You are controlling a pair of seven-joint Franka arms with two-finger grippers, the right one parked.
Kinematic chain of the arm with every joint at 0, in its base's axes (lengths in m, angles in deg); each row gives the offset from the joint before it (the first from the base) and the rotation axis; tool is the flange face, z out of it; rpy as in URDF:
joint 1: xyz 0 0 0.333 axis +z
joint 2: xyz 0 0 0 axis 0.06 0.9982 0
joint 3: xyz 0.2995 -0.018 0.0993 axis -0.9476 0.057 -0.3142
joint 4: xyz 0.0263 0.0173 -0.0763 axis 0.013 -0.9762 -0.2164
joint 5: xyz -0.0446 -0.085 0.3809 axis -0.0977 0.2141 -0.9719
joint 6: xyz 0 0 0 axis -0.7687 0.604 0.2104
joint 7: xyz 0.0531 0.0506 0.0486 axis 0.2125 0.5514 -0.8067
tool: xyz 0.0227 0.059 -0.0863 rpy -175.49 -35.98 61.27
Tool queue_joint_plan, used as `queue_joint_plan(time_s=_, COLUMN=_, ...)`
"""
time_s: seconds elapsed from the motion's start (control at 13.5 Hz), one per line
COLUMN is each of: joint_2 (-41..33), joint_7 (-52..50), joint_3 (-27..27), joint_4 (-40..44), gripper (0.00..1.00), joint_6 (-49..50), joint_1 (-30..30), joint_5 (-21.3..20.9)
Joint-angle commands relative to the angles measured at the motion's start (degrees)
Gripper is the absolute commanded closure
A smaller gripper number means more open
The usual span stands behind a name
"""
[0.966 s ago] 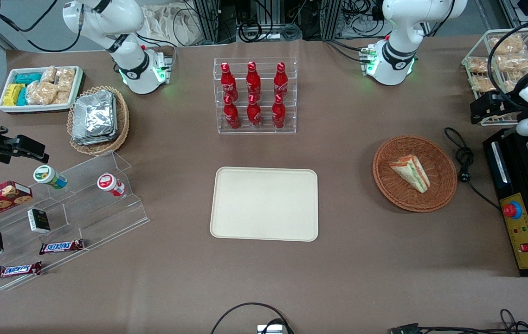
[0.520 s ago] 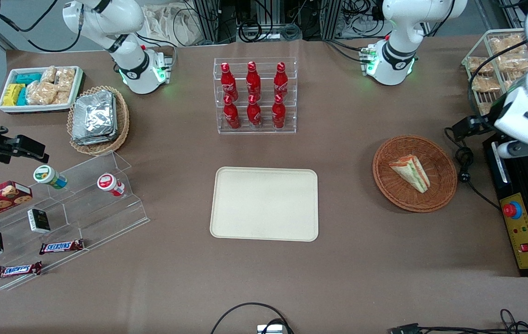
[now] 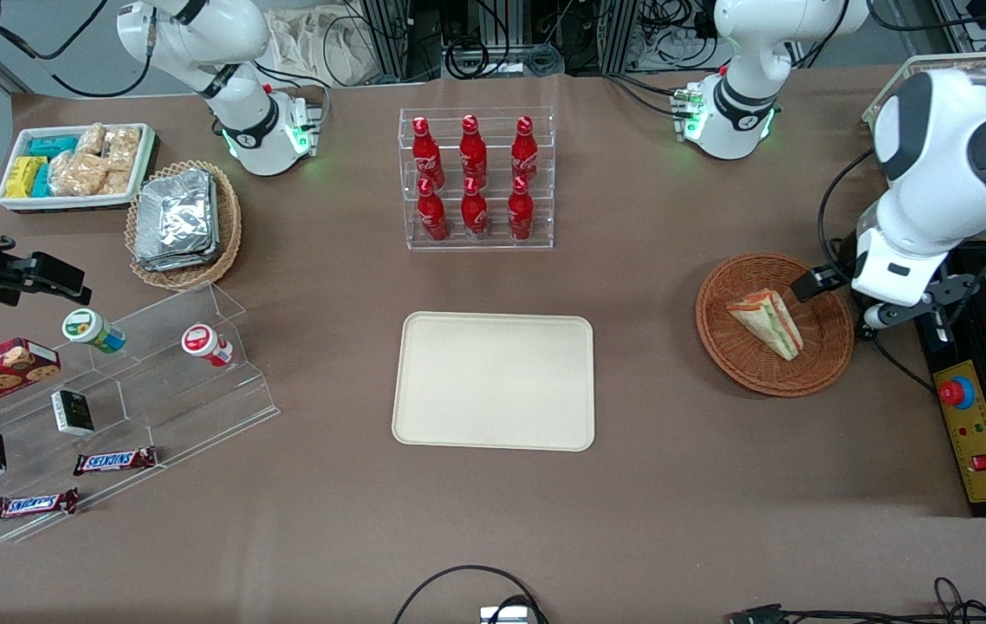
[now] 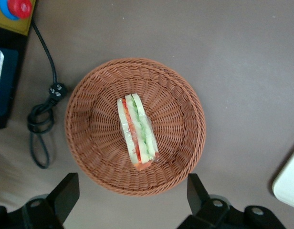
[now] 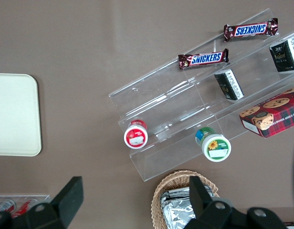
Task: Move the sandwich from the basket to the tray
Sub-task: 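Move the left gripper over the wrapped sandwich in the wicker basket, then lower the open left gripper around the sandwich's crust edge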
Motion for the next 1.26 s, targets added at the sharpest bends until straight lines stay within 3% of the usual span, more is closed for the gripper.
queue_joint_plan(time_s=0.0, joint_2=-3.2, joint_7=-6.7, joint_3=0.1, joint_4=-7.9, gripper=0.00, joint_6=-7.0, joint_1=-0.2, joint_5=-1.0)
queue_joint_plan(time_s=0.74, joint_2=-0.8, joint_7=-12.2, joint_3=0.0, joint_4=-22.1, gripper=0.00, joint_6=-27.3, joint_1=0.3, joint_5=-1.1)
queue_joint_plan(time_s=1.19, joint_2=3.0, joint_7=-14.4, joint_3=-0.2, joint_4=-24.3, gripper=0.00, joint_6=-34.3, joint_1=0.4, joint_5=-1.1)
